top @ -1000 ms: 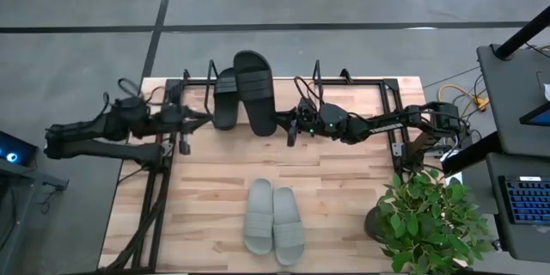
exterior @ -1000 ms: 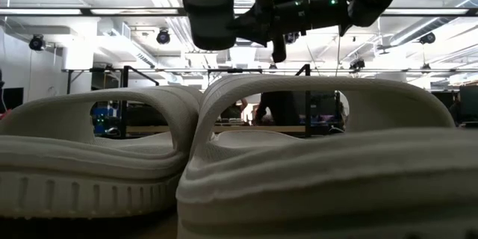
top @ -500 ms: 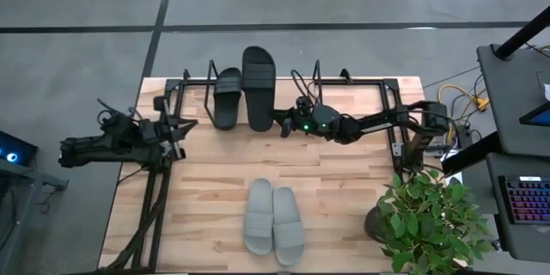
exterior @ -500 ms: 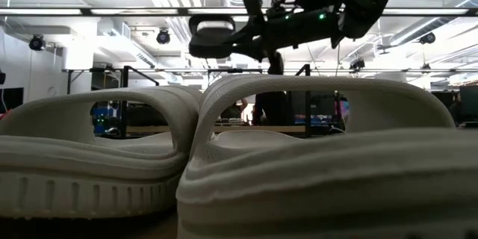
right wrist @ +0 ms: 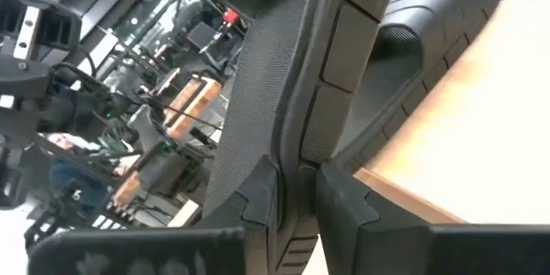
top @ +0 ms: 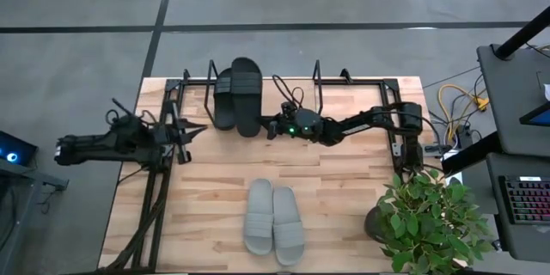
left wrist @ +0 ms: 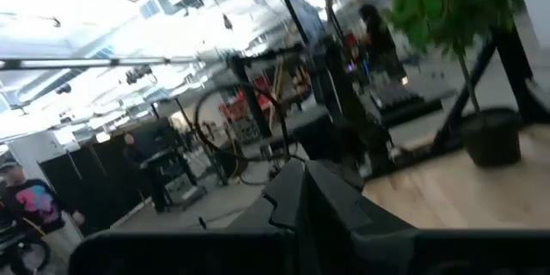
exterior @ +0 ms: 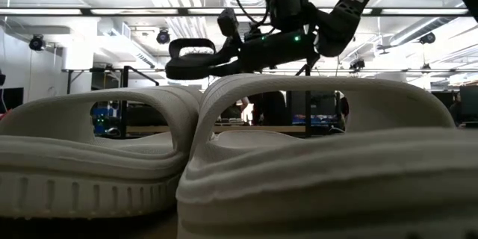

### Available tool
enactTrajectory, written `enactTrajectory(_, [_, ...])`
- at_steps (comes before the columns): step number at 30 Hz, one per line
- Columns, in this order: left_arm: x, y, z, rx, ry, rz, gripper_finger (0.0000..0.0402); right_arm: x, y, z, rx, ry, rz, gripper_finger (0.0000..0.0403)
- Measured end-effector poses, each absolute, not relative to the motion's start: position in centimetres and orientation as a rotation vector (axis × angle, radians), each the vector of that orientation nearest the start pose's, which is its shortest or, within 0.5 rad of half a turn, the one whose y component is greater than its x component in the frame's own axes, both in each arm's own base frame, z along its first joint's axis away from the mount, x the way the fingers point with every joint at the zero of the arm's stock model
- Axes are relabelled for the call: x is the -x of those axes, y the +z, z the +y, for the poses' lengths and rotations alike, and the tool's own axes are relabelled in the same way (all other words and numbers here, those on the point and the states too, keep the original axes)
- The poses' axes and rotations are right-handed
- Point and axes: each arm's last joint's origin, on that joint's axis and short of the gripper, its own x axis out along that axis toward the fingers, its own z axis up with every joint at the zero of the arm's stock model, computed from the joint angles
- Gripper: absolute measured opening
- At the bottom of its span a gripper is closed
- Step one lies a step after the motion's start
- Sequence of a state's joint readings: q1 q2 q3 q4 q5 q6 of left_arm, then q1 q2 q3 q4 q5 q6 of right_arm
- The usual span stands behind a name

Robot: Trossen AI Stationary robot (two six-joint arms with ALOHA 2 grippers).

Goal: Pick and place slides into the shelf
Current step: Put the black slide on the shelf

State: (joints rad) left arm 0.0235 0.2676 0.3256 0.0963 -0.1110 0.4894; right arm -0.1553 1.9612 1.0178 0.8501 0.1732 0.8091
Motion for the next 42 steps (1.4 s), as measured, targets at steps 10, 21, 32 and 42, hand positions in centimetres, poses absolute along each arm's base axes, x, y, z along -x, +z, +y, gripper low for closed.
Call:
enactTrajectory(10, [-12.1,26.2,0.8,-0.498,0.224,0.004,0.0,-40.1,16.7,-7.0,-0.848,-0.412,-0.049,0.0045])
enactTrajectory(21, [-12.2,26.3,0.8,-0.473,0.224,0.003,0.0,-39.6,15.5,-7.5,-0.884,-0.523,-0.005,0.0045])
enactTrajectory(32, [-11.9,26.5,0.8,-0.47,0.228,-0.017,0.0,-39.4,14.9,-8.1,-0.98,-0.551,0.014,0.0045])
enactTrajectory(42, [-11.6,26.7,0.8,-0.472,0.233,-0.036,0.0,-39.1,14.6,-9.6,-1.045,-0.581,-0.009,0.0045])
